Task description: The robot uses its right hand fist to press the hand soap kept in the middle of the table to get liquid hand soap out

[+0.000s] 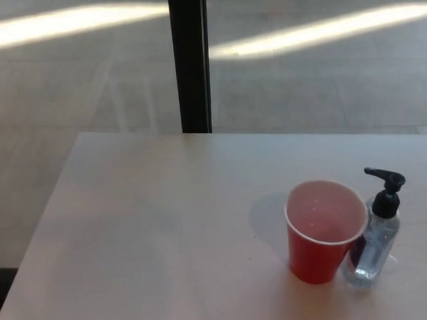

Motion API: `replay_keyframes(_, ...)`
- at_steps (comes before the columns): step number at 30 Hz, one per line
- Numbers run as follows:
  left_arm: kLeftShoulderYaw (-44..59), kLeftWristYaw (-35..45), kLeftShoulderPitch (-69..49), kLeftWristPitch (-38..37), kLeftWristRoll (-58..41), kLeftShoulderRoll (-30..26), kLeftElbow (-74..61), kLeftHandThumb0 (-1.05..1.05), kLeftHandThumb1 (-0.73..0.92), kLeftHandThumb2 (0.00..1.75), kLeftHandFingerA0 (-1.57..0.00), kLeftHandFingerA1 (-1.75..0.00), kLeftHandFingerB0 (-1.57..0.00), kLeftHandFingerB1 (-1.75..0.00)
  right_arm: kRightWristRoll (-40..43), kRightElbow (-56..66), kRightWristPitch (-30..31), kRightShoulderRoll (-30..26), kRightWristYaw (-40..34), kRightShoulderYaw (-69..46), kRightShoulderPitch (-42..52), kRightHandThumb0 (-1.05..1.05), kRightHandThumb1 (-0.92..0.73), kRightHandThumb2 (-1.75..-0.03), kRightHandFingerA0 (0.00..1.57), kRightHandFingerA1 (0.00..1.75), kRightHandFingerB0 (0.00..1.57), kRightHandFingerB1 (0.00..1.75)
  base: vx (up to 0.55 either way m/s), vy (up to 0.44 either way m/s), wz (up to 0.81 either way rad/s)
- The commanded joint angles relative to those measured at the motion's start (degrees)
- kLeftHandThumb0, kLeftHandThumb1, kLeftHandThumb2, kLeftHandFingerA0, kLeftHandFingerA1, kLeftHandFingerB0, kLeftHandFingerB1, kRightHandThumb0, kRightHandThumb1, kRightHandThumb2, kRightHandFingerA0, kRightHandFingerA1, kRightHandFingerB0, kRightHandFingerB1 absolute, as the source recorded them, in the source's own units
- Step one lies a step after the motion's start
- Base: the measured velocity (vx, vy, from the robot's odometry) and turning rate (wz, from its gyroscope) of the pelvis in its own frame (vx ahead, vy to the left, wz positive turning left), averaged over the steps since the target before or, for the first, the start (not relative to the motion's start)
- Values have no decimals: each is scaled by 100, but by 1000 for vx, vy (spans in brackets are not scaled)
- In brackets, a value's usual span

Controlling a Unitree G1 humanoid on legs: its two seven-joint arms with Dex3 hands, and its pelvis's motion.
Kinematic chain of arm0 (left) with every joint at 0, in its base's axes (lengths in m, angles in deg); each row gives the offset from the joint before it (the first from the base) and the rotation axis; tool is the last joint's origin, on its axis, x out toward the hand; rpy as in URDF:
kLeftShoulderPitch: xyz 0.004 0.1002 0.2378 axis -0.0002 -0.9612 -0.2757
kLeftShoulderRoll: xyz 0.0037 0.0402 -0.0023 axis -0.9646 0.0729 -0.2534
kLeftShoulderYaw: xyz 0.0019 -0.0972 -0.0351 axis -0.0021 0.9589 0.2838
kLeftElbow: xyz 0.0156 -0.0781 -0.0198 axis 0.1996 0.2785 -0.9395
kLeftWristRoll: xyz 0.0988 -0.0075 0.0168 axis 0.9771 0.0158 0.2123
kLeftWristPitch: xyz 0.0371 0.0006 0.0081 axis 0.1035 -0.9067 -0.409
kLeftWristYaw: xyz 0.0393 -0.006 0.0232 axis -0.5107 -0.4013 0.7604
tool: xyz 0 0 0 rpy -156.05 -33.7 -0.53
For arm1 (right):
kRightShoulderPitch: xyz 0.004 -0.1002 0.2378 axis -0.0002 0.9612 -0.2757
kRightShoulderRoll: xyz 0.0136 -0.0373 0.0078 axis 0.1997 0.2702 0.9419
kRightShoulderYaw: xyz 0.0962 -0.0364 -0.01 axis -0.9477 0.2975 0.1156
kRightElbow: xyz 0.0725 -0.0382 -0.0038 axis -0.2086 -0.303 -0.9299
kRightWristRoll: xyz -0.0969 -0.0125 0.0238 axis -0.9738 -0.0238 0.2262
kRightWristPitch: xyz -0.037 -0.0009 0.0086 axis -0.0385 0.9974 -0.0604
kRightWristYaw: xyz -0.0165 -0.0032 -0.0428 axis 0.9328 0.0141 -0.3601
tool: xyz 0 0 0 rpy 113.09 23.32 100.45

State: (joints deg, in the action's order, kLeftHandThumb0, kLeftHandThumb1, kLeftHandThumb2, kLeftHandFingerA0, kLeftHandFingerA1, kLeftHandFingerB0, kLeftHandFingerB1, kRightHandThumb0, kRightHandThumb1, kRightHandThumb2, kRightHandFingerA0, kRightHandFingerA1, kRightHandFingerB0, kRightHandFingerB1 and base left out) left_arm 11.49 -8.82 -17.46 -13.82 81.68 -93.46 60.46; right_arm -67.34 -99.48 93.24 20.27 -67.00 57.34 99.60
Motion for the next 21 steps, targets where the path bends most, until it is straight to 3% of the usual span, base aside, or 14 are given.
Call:
replay_keyframes(1,1031,-392,372,556,-868,-437,183,-32,59,138,-49,-91,-11,-66,2011,923,1525,-46,-760,-1902,-227,-60,-41,-104,62,105,29,75,0,0,0)
replay_keyframes(2,1047,-389,382,575,-848,-430,173,-27,49,151,-46,-101,-11,-73,1981,1132,1625,-49,-1005,-2034,-337,-61,-41,-102,67,172,28,127,0,0,0)
replay_keyframes(3,1007,-402,373,594,-769,-431,141,-14,67,131,-53,-85,-34,-74,2117,1232,1573,-71,-1030,-2193,-440,-67,-44,-96,39,162,0,101,0,0,0)
replay_keyframes(4,1010,-405,383,583,-729,-435,161,-14,67,131,-53,-85,-34,-74,2194,1243,1556,-102,-978,-2311,-511,-67,-44,-96,39,162,0,101,0,0,0)
replay_keyframes(5,1012,-387,400,570,-704,-446,203,-14,68,131,-51,-84,-34,-74,2135,1287,1631,-159,-937,-2335,-534,-69,-50,-88,15,133,0,50,0,0,0)
replay_keyframes(7,992,-377,460,579,-634,-484,312,-13,69,132,-49,-82,-36,-74,1970,1387,1708,-371,-902,-2366,-664,-75,-49,-92,12,127,0,43,0,0,0)
replay_keyframes(8,1027,-417,453,581,-641,-454,281,-13,70,132,-52,-84,-32,-73,1962,1318,1604,-674,-848,-2417,-1028,-81,-45,-114,1,68,0,53,0,0,0)
replay_keyframes(12,1039,-469,460,665,-581,-443,234,-14,69,132,-53,-85,-34,-73,2049,1535,1756,-897,-976,-2635,-1635,-79,-47,-112,0,64,0,59,0,0,0)
replay_keyframes(13,1082,-376,438,519,-622,-438,288,-26,51,150,-48,-103,-15,-76,2378,2031,1774,-1026,-1011,-2662,-2262,-76,-46,-111,1,66,0,60,0,0,0)
replay_keyframes(14,1095,-411,454,570,-625,-434,285,-32,61,136,-51,-90,-26,-73,2281,2074,1680,-1092,-959,-2577,-2430,-78,-46,-105,6,73,1,65,0,0,0)
replay_keyframes(16,1172,-414,473,615,-702,-404,276,-30,66,135,-47,-87,-23,-71,2108,2287,1736,-1237,-1089,-2441,-2820,-92,-45,-96,28,87,15,79,0,0,0)
replay_keyframes(17,1176,-413,477,626,-701,-399,271,-30,66,135,-47,-87,-23,-71,2083,2328,1774,-1243,-1101,-2461,-2852,-92,-45,-96,28,87,15,79,0,0,0)
replay_keyframes(18,1158,-439,494,650,-665,-408,294,-32,67,135,-45,-86,-20,-69,2202,2518,1859,-1249,-1180,-2454,-3116,-86,-61,-63,36,97,14,89,0,0,0)
replay_keyframes(21,1051,-383,458,613,-550,-415,266,-32,66,135,-49,-87,-26,-72,2194,3032,2005,-1356,-1245,-2218,-3656,-75,-53,-70,76,72,54,74,0,0,0)
